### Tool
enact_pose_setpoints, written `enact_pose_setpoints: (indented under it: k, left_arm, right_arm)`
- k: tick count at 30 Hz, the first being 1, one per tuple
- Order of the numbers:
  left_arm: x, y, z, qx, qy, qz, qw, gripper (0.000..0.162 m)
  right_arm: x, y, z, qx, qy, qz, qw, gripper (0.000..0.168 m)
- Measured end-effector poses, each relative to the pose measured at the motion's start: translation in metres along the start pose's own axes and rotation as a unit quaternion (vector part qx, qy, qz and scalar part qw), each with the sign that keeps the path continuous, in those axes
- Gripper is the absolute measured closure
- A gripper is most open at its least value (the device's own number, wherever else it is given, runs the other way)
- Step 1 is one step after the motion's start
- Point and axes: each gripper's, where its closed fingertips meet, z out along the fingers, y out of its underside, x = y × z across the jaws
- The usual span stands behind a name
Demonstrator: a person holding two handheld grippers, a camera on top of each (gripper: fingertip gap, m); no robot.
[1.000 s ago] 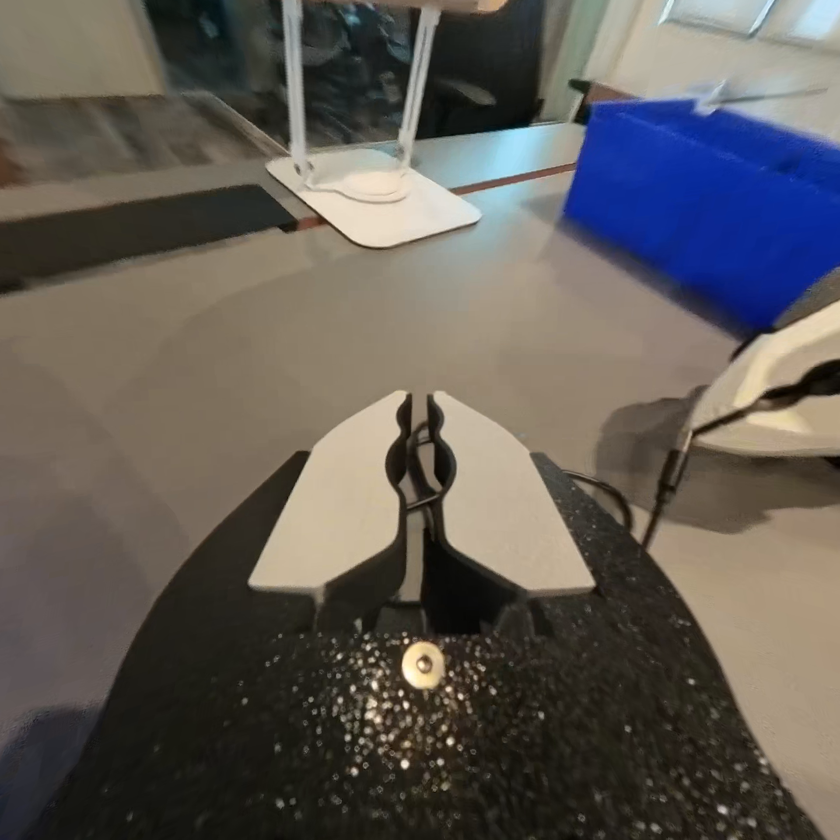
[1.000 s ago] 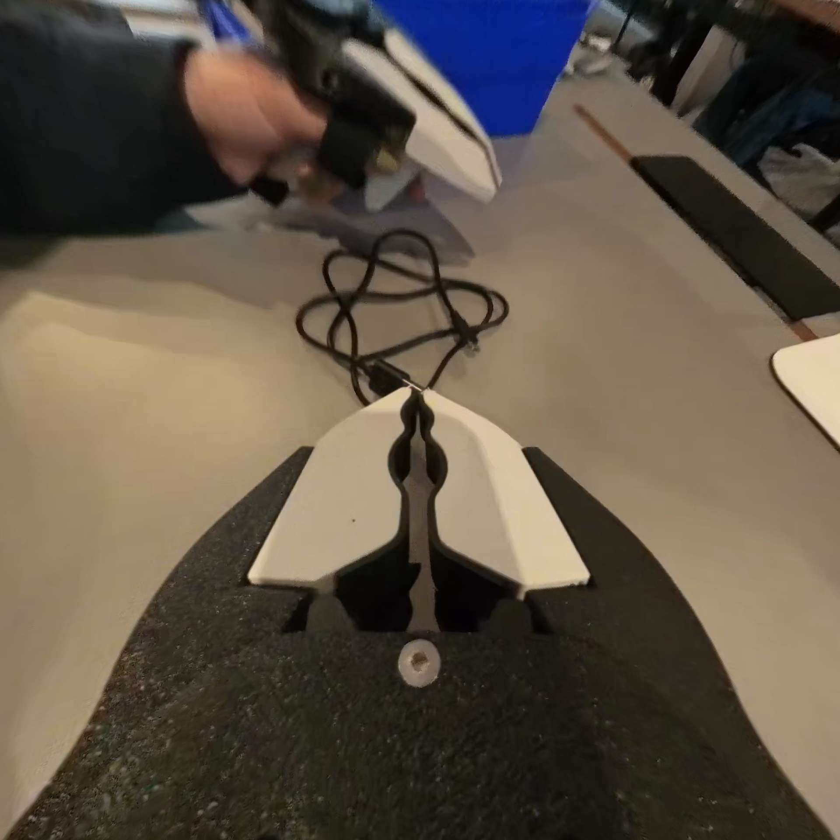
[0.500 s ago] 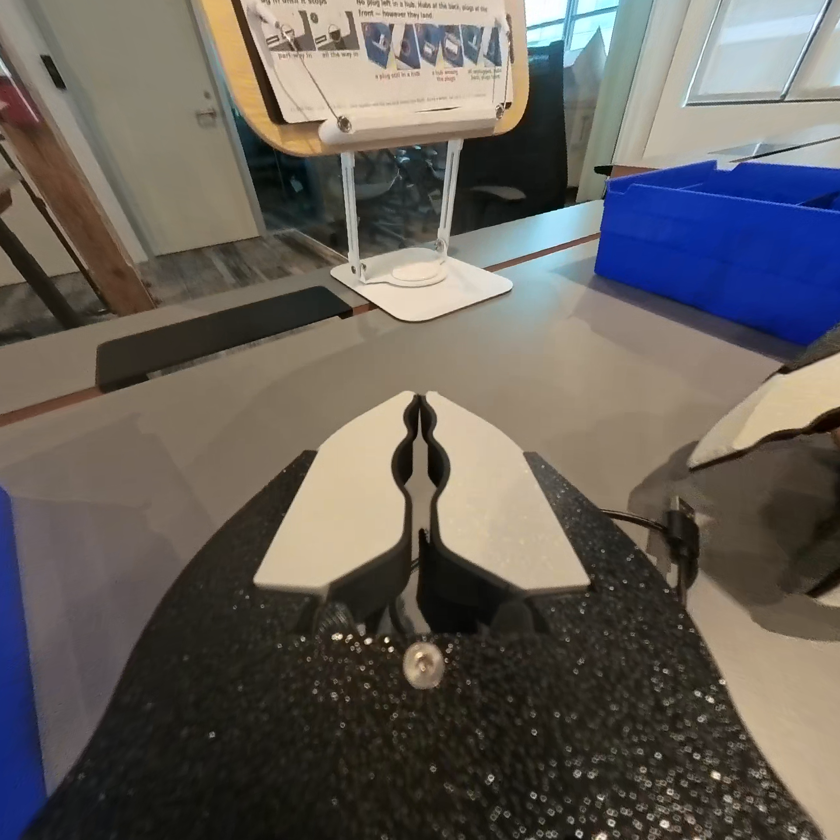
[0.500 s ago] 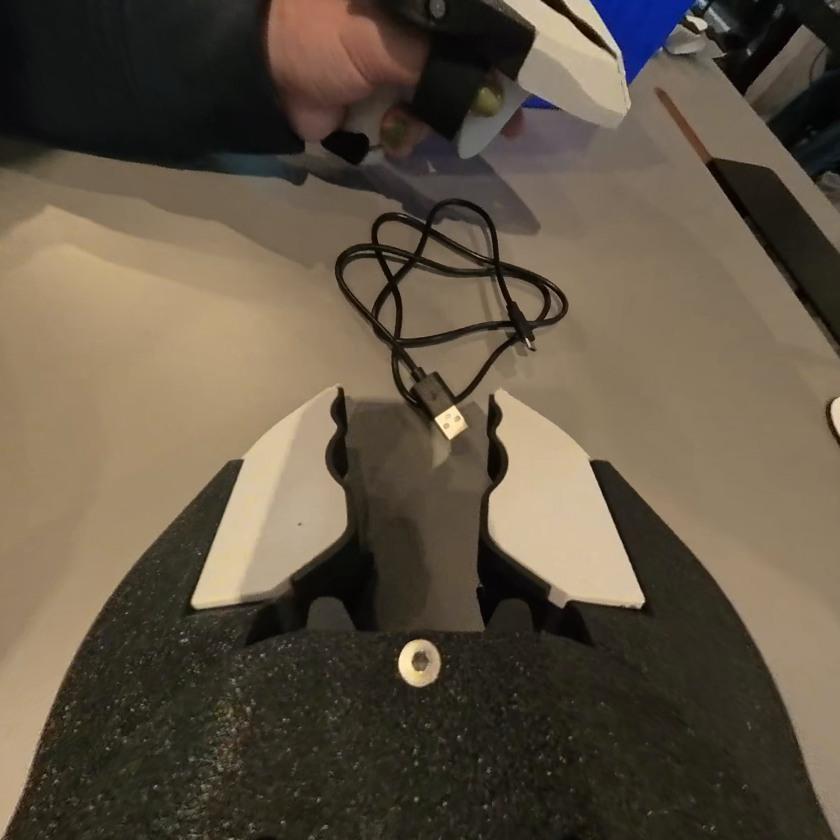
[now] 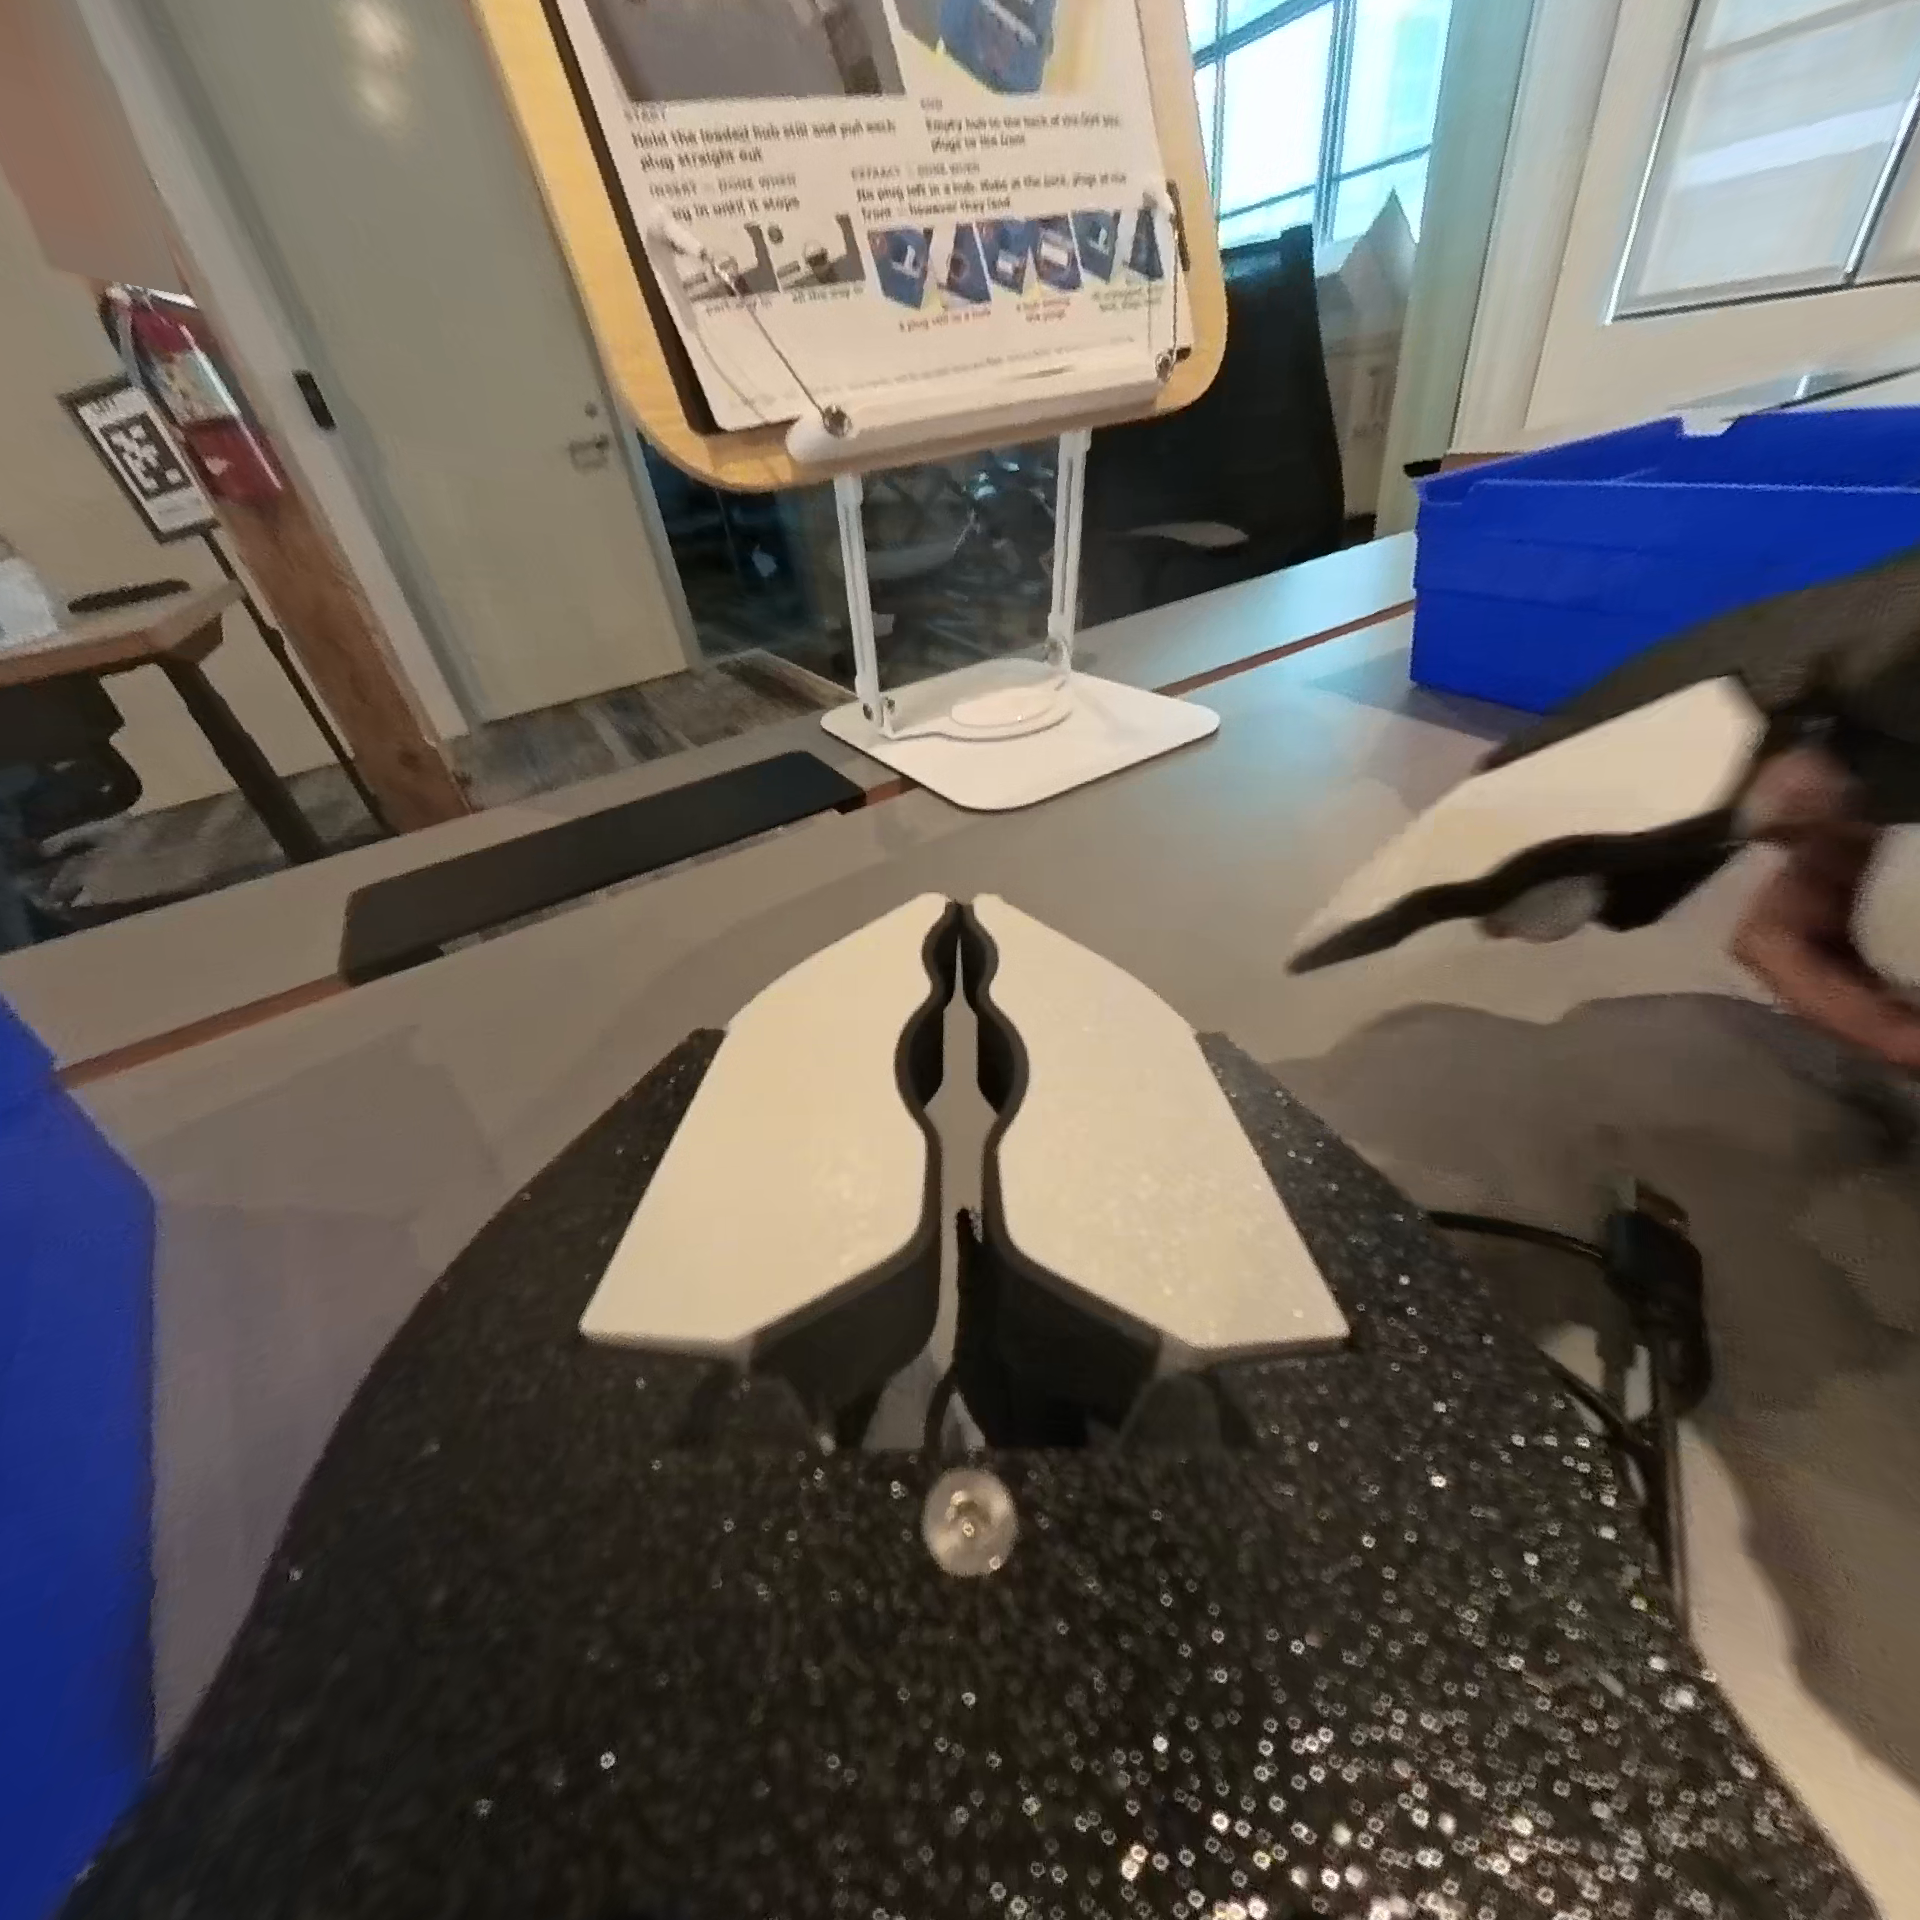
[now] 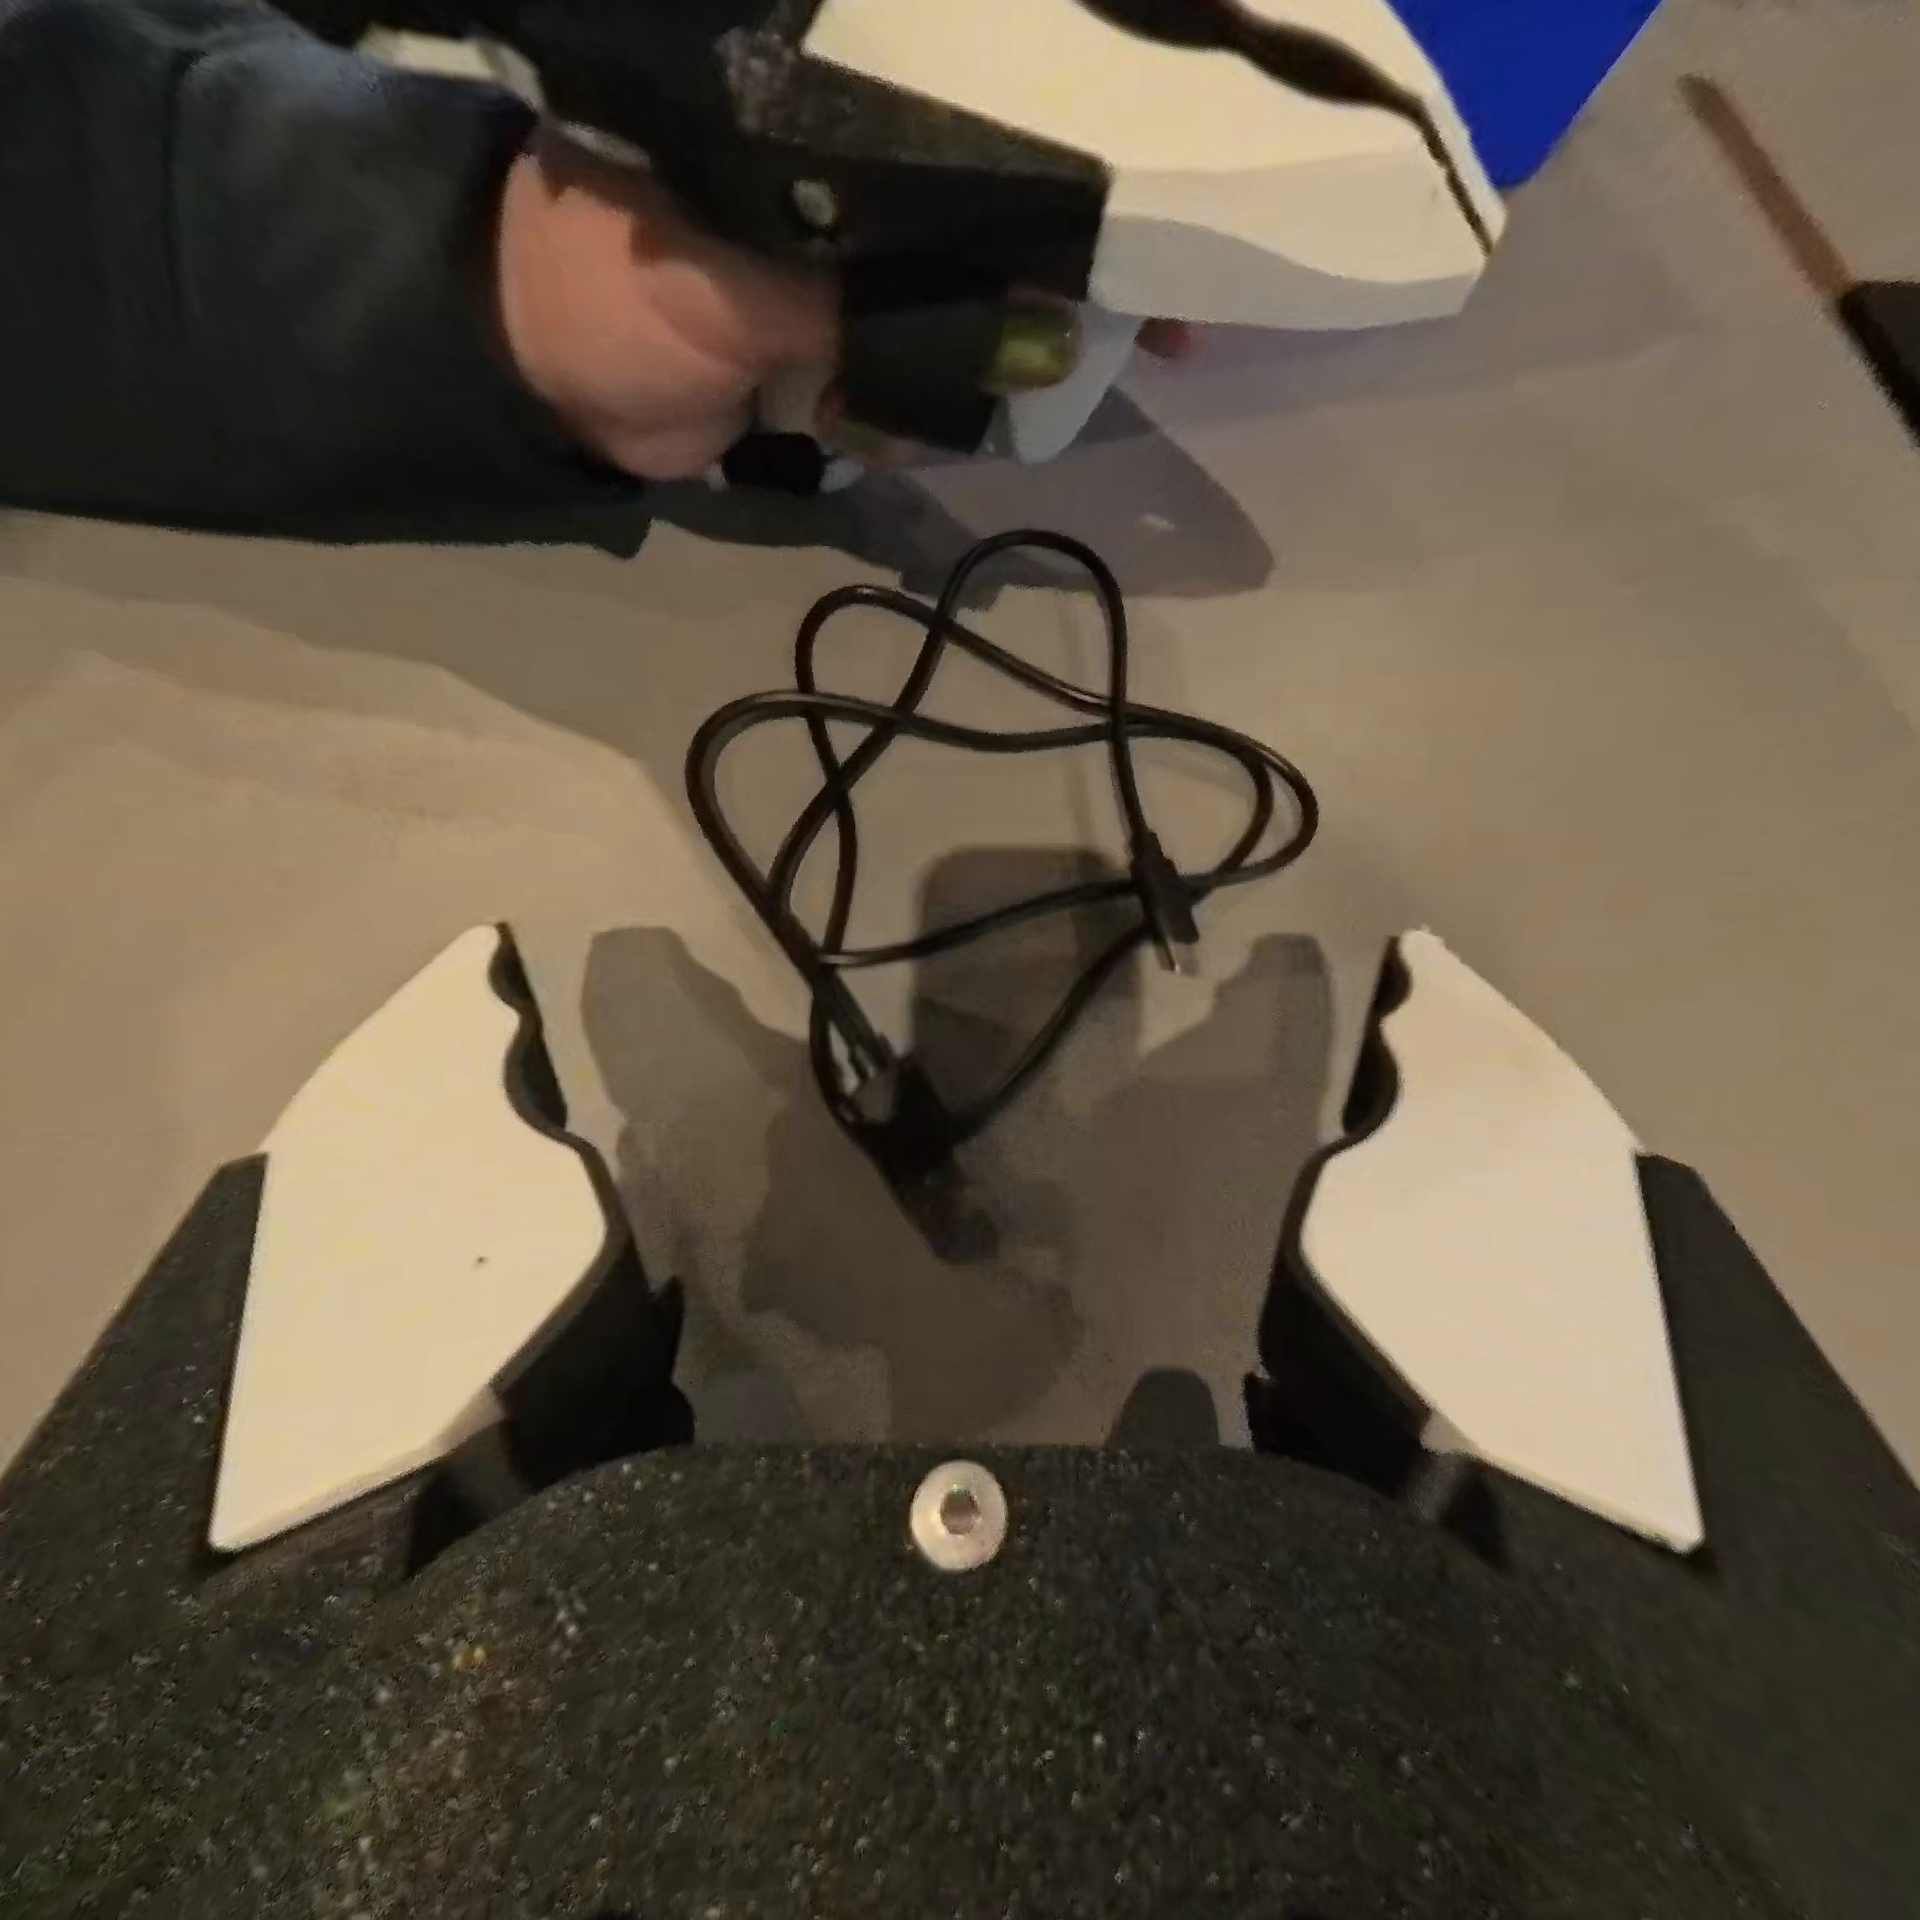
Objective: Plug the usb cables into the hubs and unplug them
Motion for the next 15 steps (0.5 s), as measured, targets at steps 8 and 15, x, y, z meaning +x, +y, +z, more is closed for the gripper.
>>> enact_pose_setpoints:
  k: [8, 15]
  left_arm:
    - [-0.008, 0.0, 0.0, 0.006, -0.004, -0.033, 0.999, 0.162]
    - [-0.014, 0.001, 0.0, 0.007, -0.001, -0.073, 0.997, 0.162]
  right_arm:
    - [0.006, 0.013, 0.037, -0.08, -0.041, 0.021, 0.996, 0.022]
    - [0.008, 0.017, 0.042, -0.094, -0.042, 0.025, 0.994, 0.03]
